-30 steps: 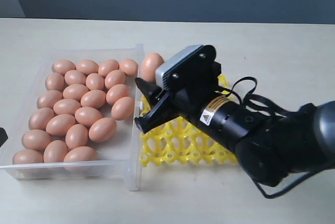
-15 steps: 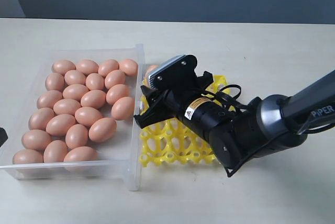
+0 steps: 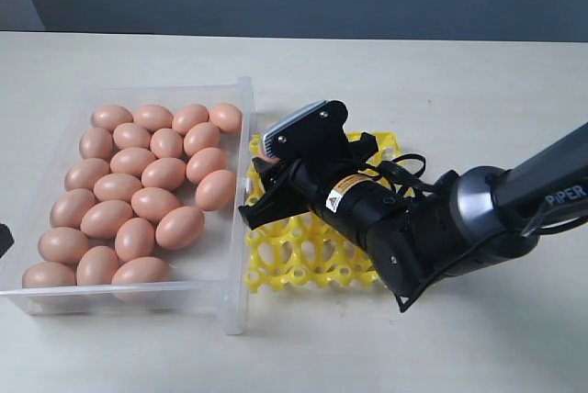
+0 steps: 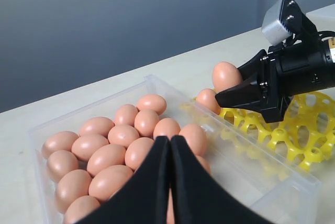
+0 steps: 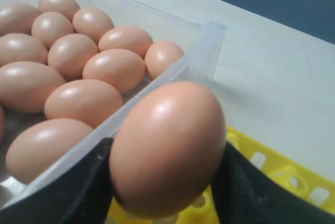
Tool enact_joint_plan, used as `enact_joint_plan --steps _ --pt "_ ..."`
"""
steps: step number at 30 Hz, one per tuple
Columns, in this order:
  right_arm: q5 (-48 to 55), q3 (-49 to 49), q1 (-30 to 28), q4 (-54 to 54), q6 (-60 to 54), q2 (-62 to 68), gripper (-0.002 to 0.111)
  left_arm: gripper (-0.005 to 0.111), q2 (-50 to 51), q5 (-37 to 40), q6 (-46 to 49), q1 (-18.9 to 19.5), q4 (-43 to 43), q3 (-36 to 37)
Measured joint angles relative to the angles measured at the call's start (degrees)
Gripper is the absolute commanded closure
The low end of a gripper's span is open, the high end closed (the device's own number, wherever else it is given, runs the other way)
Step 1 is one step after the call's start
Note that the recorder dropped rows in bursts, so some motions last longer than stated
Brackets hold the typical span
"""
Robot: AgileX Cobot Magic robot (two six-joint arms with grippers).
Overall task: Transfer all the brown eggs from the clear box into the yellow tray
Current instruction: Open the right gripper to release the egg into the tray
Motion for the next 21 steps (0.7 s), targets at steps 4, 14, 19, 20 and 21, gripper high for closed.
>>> enact_joint_plan --steps 4,14,19,20,21 --pt "0.00 0.00 0.00 0.00 -0.11 0.00 0.055 0.106 0.00 0.00 0.00 0.00 0.00 0.00" --pt "0.00 0.00 0.00 0.00 -0.11 0.00 0.055 0.106 0.00 0.00 0.00 0.00 0.00 0.00" --pt "0.00 0.00 0.00 0.00 -0.11 0.00 0.055 0.106 0.00 0.00 0.00 0.00 0.00 0.00" --pt "0.00 0.00 0.00 0.00 -0.11 0.00 0.055 0.106 0.00 0.00 0.00 0.00 0.00 0.00" --pt "0.00 0.00 0.00 0.00 -0.11 0.00 0.055 0.106 0.00 0.00 0.00 0.00 0.00 0.00"
